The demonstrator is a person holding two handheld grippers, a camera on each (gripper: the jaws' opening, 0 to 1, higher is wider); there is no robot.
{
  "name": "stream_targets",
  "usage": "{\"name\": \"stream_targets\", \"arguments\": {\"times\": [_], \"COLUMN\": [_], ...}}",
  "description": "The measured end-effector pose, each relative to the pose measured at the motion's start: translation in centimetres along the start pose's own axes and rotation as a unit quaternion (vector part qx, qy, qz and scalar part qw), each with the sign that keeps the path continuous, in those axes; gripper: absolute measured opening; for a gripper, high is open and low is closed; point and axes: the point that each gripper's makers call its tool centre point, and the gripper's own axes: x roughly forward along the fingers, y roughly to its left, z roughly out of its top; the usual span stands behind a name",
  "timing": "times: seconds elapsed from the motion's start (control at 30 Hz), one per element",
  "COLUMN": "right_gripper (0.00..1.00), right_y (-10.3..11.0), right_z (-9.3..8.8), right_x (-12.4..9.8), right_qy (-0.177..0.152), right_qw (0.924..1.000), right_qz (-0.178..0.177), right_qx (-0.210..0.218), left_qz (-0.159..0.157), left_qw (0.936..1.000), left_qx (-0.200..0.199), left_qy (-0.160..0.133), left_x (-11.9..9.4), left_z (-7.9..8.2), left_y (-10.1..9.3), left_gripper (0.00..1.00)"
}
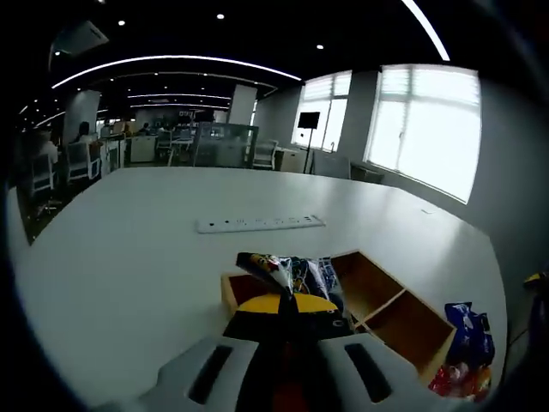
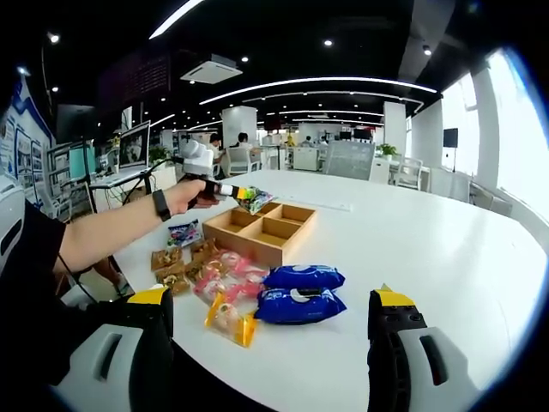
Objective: Pick up the scattered marshmallows, QQ candies, Oreo cookies, and mixed nuts on the table and sort them into separate containers
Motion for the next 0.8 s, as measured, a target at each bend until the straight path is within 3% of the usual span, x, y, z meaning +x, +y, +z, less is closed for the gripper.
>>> {"name": "stream_targets", "arguments": {"times": [0.57,0.8], "right_gripper": [0.90,0.90], "right_y": [0.13,-0.08], "right_z": [-0.06,-0.20], "right_x": [0.05,-0.03], "right_qy": [0.004,0.005], "right_qw": [1.0000,1.0000], "right_qz": [-0.002,-0.004], "right_qx": [-0.007,-0.005], "left_qz": [0.013,0.035], "left_qw": [0.9996,0.9979], "left_qx": [0.026,0.055], "left_qy": [0.006,0.004], "left_x": [0.84,0.67], "left_z": [-0.08,-0.36], "left_y": [0.15,0.33], "left_gripper": [0.07,0.07]}}
